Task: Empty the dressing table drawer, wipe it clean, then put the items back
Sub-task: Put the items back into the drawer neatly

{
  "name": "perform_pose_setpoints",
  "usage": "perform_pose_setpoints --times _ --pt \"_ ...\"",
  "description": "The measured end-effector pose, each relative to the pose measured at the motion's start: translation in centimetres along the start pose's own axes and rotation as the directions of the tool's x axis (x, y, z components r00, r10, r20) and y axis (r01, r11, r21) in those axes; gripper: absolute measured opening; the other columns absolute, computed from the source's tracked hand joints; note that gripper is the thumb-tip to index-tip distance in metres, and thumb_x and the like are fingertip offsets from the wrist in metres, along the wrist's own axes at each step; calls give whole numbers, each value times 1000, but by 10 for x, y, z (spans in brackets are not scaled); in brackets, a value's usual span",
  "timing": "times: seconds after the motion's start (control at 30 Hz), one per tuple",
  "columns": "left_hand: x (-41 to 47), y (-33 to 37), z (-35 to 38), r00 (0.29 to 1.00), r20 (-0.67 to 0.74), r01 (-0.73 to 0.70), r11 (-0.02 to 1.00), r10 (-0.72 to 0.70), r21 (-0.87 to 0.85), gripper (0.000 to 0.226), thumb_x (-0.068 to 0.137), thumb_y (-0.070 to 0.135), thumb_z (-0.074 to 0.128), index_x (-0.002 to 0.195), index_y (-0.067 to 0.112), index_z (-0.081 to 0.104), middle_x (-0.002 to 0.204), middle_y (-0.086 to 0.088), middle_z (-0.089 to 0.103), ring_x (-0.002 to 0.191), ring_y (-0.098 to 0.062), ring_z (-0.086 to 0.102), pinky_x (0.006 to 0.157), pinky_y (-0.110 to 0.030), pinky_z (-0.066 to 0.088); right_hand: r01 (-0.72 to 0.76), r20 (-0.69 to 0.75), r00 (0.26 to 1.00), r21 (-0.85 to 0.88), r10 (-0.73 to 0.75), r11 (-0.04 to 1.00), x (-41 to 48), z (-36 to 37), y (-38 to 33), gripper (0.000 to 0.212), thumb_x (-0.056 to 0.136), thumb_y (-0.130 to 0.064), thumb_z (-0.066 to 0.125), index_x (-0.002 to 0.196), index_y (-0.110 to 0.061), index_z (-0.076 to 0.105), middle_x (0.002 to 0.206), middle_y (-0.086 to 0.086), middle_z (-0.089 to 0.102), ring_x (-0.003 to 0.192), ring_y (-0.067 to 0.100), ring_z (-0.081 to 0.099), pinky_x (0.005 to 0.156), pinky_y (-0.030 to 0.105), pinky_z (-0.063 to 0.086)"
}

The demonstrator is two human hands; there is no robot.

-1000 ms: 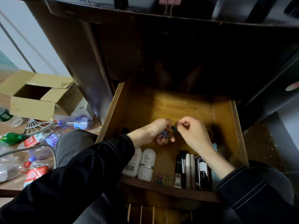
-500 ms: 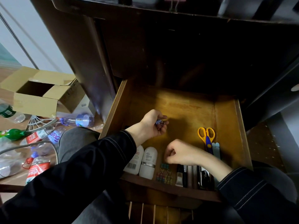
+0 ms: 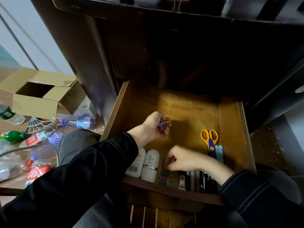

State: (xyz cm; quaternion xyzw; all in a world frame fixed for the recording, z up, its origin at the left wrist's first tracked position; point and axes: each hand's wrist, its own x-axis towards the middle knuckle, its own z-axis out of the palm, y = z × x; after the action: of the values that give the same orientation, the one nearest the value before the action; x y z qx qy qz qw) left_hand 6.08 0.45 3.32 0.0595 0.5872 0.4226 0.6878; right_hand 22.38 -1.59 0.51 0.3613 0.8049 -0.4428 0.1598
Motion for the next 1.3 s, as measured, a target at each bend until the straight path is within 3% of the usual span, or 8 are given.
perform_pose_setpoints --times 0.2,0.4,0.57,0.67,0.77,0.83,1.13,1.3 --pt "1 0 0 1000 0 3 1000 -3 8 17 92 8 40 91 6 56 85 -12 56 58 -17 46 44 -19 40 7 2 1000 9 -7 1000 0 0 -1 17 87 -20 68 91 -6 74 92 17 72 68 11 53 62 32 40" --pt "0 -1 0 1000 -9 7 1000 -7 8 17 91 9 41 90 6 57 85 -12 57 58 -17 47 43 -19 41 8 29 1000 -29 -7 1000 0 0 0 15 87 -21 66 90 -7 73 78 5 65 66 12 52 61 34 39" --pt "-1 -1 1 999 -34 11 1000 -11 5 21 92 11 40 90 5 60 85 -14 59 61 -20 50 48 -24 42 -47 -11 999 -52 47 998 1 -4 -1 17 88 -24 65 89 -9 73 84 11 72 69 16 60 62 39 47" --pt "-1 0 2 999 -45 18 1000 -17 16 23 93 13 39 88 5 61 83 -14 59 59 -20 47 52 -25 37 -133 -279 953 -32 119 991 0 -19 1 15 91 -28 63 80 -21 69 75 -2 69 76 20 67 68 39 53" --pt "-2 -1 3 999 -20 42 996 -40 81 25 95 16 38 94 5 61 84 -14 58 58 -19 45 53 -24 34 -58 -648 752 121 123 991 -8 -32 0 11 96 -33 62 89 -30 71 83 -12 72 81 12 69 74 39 57" --pt "-4 -3 5 997 27 73 988 -78 136 26 99 24 40 100 6 59 84 -13 54 61 -20 47 54 -25 37 56 -746 661 155 80 986 -11 -35 -2 8 95 -35 64 98 -31 70 86 -17 69 84 1 65 75 34 58" --pt "-6 -7 7 984 153 52 963 -96 265 41 103 37 37 126 7 53 92 -14 51 69 -21 50 60 -31 43 196 -642 761 367 95 910 -9 -36 -6 12 88 -13 73 85 -24 75 83 -8 74 84 3 68 78 24 55" --pt "-5 -8 7 978 193 22 952 -84 304 43 104 39 35 123 8 56 94 -12 49 70 -20 49 60 -31 44 177 -607 773 488 186 855 -9 -36 -7 10 91 -19 72 83 -25 74 64 -16 69 55 -7 58 51 9 41"
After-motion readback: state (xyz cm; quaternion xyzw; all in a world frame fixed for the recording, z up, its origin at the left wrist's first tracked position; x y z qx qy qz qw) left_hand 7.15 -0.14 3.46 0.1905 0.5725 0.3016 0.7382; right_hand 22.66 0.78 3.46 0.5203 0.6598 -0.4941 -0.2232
